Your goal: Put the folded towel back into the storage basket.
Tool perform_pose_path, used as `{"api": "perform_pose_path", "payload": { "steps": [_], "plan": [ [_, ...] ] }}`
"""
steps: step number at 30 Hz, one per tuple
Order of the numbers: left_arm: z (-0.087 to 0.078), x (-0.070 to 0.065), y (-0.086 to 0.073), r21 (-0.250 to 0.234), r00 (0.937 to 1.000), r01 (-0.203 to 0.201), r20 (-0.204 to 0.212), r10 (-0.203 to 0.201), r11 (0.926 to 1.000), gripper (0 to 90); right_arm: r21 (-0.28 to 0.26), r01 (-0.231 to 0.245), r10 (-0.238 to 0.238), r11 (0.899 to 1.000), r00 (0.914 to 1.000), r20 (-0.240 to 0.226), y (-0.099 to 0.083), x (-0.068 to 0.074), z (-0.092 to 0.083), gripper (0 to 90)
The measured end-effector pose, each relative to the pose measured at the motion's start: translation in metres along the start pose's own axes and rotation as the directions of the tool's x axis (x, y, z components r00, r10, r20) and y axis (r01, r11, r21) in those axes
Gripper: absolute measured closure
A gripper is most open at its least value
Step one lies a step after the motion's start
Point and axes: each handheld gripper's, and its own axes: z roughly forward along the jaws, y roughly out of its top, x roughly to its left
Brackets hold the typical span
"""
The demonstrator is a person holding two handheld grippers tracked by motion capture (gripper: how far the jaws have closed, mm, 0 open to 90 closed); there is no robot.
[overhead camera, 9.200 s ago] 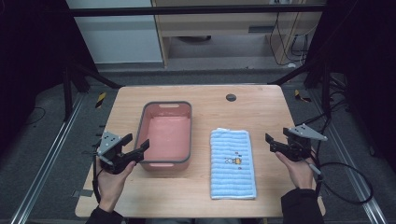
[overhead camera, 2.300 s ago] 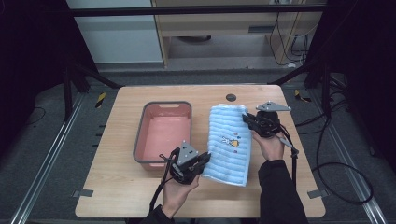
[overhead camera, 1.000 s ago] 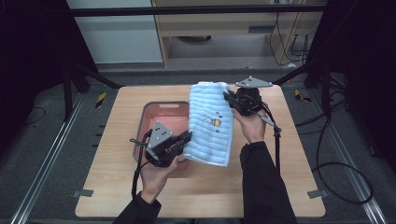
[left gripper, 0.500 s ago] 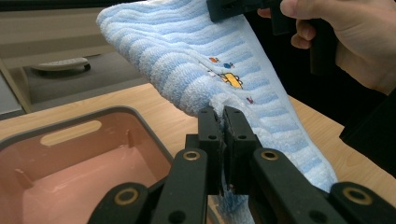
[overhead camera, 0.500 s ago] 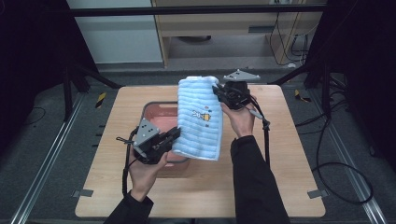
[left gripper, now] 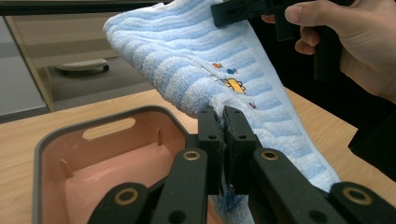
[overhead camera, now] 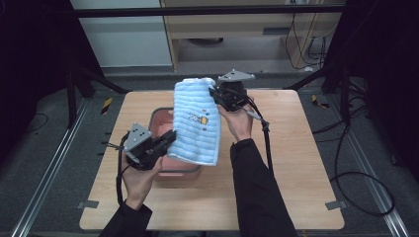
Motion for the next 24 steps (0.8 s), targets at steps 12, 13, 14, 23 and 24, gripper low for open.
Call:
{"api": "perform_pose_path", "payload": {
  "steps": [12,13,14,23,24],
  "plan": [
    [-0.01,0.026,-0.004,0.003,0.9988,0.018,-0.045,-0.018,0.9998,86.7,-0.005,-0.012,0.012,1.0,0.9986,-0.051,0.003,0.017,0.032,82.1],
    [-0.011,0.028,-0.004,0.004,0.9986,0.018,-0.049,-0.018,0.9998,86.7,-0.005,-0.009,0.009,1.0,0.9985,-0.053,0.003,0.017,0.034,82.0],
    [-0.012,0.03,-0.004,0.007,0.9985,0.017,-0.052,-0.017,0.9998,86.7,-0.008,-0.008,0.007,1.0,0.9983,-0.058,0.003,0.019,0.036,82.0],
    [-0.009,0.044,-0.013,0.034,0.9963,0.028,-0.083,-0.025,0.9991,86.7,0.003,-0.002,0.002,1.0,0.9971,-0.076,0.001,0.029,0.06,82.1],
    [-0.008,0.046,-0.015,0.042,0.996,0.029,-0.085,-0.025,0.9987,86.7,0.003,-0.005,0.005,1.0,0.9971,-0.076,0.001,0.029,0.062,82.0]
  ]
}}
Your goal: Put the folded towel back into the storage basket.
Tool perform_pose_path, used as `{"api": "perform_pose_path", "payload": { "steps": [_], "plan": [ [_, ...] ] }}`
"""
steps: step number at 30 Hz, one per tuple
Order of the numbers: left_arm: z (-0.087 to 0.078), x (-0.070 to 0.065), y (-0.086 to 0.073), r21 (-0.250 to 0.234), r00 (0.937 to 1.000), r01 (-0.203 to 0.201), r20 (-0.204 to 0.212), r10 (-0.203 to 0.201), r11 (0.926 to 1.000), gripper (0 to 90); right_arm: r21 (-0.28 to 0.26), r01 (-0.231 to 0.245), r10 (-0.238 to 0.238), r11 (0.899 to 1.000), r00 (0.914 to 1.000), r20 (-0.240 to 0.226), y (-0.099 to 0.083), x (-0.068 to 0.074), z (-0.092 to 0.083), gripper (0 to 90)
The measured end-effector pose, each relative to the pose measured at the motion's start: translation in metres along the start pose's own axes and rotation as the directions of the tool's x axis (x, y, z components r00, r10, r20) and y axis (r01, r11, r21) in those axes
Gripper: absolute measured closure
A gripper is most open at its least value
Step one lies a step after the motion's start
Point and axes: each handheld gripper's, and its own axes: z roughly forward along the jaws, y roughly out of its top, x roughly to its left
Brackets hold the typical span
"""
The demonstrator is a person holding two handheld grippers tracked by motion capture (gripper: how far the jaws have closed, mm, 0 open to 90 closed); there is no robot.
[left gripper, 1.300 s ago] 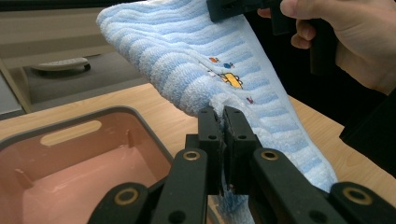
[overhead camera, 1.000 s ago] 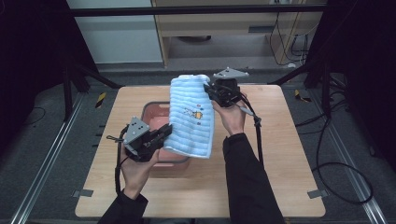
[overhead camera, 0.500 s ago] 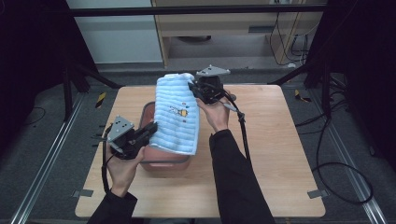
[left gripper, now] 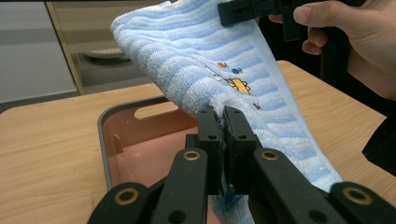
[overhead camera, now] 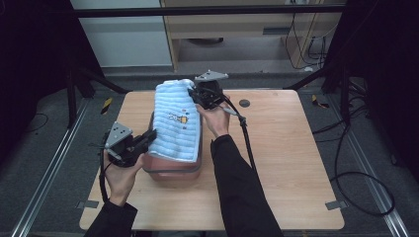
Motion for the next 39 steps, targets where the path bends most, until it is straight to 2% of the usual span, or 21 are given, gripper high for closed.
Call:
{"api": "perform_pose_path", "payload": {
  "steps": [3,11,22,28,32,34,37,39],
  "plan": [
    [0.003,0.003,-0.004,0.004,1.0,0.009,0.001,-0.009,1.0,86.7,0.011,0.003,-0.003,1.0,1.0,-0.001,-0.002,0.0,0.006,82.1],
    [0.011,0.01,-0.013,0.037,0.9999,0.004,-0.015,-0.003,0.9993,86.7,0.024,0.002,-0.002,1.0,1.0,-0.005,-0.01,-0.001,0.018,82.0],
    [0.024,0.009,-0.028,0.088,0.9997,-0.012,-0.022,0.014,0.9961,86.7,0.062,0.001,-0.001,0.998,1.0,-0.007,-0.027,-0.002,0.034,82.0],
    [0.028,0.008,-0.035,0.121,0.9993,-0.019,-0.029,0.023,0.9925,86.7,0.081,0.004,-0.004,0.997,0.9999,-0.009,-0.039,-0.001,0.041,82.0],
    [0.029,0.008,-0.04,0.143,0.9997,0.006,-0.024,-0.002,0.9898,86.7,0.093,0.006,-0.005,0.996,0.9999,-0.009,-0.046,0.0,0.045,82.0],
    [0.032,0.009,-0.043,0.152,0.9996,-0.001,-0.029,0.006,0.9884,86.7,0.098,0.009,-0.008,0.995,0.9999,-0.011,-0.05,0.0,0.047,82.0],
    [0.035,0.009,-0.048,0.175,0.9996,0.019,-0.025,-0.015,0.9844,86.6,0.109,0.003,-0.002,0.994,0.9999,-0.013,-0.056,0.0,0.05,82.0],
    [0.037,0.01,-0.052,0.183,0.9993,-0.006,-0.036,0.013,0.983,86.6,0.121,0.002,-0.001,0.993,0.9999,-0.012,-0.061,0.0,0.053,82.0]
  ]
}}
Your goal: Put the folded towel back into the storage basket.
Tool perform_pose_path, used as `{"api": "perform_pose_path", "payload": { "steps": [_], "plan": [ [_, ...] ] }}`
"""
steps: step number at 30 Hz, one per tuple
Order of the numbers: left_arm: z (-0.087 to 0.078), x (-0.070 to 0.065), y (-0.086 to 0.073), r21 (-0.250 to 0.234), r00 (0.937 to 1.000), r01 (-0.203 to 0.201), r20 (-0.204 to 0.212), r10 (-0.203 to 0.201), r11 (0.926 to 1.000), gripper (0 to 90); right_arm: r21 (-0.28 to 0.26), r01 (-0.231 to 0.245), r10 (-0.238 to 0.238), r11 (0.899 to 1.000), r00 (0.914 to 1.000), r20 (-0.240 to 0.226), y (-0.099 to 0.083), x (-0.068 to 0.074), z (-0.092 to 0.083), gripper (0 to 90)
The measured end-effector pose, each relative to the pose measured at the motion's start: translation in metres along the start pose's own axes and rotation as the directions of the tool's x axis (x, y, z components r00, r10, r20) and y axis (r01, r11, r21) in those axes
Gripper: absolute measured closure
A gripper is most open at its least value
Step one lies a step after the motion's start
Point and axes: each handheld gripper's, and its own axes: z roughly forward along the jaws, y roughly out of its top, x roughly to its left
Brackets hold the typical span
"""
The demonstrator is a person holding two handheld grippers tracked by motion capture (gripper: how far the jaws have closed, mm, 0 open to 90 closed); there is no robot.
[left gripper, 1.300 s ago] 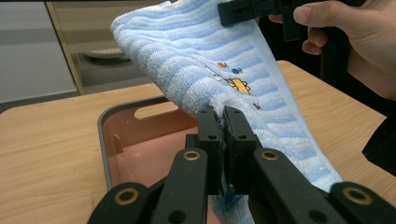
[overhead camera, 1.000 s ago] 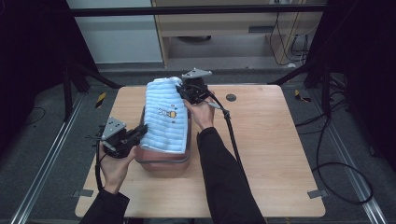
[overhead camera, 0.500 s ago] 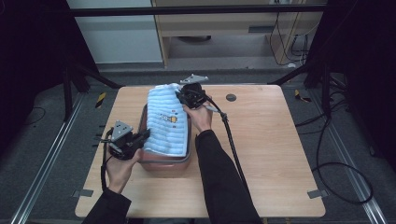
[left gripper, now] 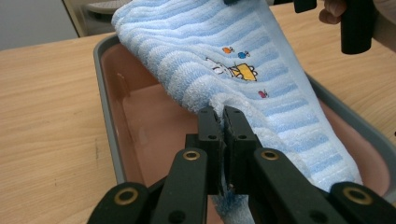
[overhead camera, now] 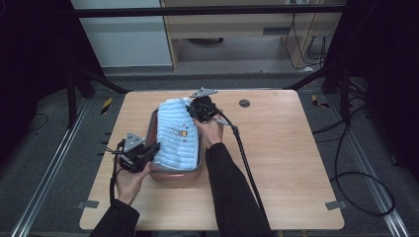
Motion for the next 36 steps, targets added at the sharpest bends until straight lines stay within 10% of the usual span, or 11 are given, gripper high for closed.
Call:
{"api": "perform_pose_path", "payload": {
  "steps": [22,36],
  "plan": [
    [0.013,0.006,-0.018,0.063,0.9992,0.025,-0.033,-0.023,0.9977,78.6,0.125,0.026,-0.028,0.992,0.9995,0.016,-0.033,0.004,0.023,70.2],
    [-0.007,0.006,-0.009,-0.014,0.9996,0.021,-0.019,-0.021,0.9997,59.0,0.011,-0.003,0.003,1.0,0.9996,0.029,-0.019,-0.002,-0.016,45.6]
  ]
}}
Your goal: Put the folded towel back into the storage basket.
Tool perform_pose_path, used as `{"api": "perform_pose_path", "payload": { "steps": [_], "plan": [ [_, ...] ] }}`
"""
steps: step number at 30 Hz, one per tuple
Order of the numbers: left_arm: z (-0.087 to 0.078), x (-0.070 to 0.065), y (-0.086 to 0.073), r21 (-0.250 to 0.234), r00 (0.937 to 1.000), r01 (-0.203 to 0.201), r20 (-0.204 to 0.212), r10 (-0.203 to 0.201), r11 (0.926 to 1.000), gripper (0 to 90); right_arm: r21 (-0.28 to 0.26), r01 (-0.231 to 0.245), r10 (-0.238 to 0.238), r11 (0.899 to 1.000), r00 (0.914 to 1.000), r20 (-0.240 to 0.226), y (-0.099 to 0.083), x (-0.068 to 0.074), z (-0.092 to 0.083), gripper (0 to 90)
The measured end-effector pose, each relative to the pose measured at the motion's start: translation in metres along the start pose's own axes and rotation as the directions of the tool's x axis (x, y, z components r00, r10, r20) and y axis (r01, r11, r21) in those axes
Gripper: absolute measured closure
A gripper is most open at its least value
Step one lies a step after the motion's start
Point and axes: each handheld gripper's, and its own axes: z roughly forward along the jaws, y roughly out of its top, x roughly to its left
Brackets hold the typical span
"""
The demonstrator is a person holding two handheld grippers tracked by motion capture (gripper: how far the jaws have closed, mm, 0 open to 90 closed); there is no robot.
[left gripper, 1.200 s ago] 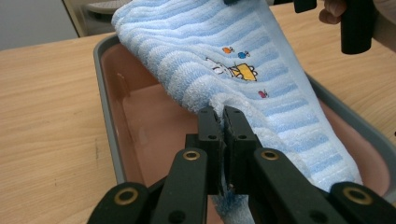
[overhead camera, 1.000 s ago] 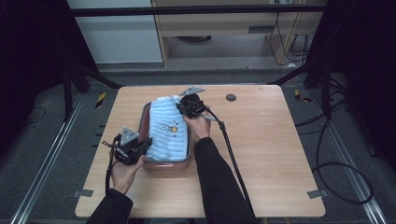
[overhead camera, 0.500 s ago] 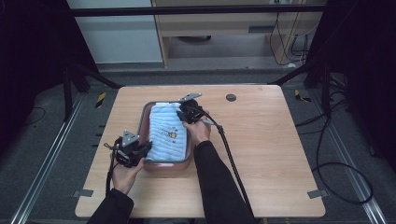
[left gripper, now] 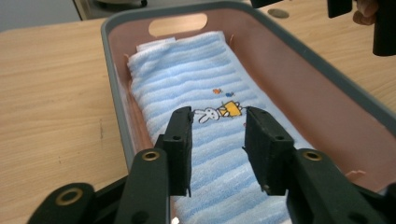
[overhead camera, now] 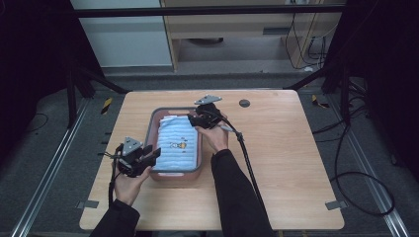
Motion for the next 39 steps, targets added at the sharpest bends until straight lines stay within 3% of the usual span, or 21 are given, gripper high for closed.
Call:
{"api": "perform_pose_path", "payload": {
  "steps": [8,16,30,39],
  "plan": [
    [-0.013,0.0,0.004,-0.04,0.9992,-0.019,0.033,0.02,0.999,40.8,-0.049,-0.044,0.045,0.998,0.9986,0.027,-0.005,-0.019,-0.041,29.9],
    [-0.017,0.005,0.001,-0.048,0.9987,-0.022,0.045,0.024,0.9986,31.8,-0.084,-0.085,0.09,0.993,0.9942,0.058,-0.022,-0.043,-0.08,25.9],
    [-0.022,0.011,-0.003,-0.034,0.9983,-0.036,0.045,0.037,0.9988,26.8,-0.079,-0.113,0.122,0.99,0.9852,0.12,-0.064,-0.074,-0.138,21.3],
    [-0.025,0.019,-0.006,-0.043,0.9984,-0.047,0.028,0.048,0.998,27.2,-0.07,-0.122,0.131,0.99,0.9798,0.151,-0.094,-0.086,-0.167,20.1]
  ]
}}
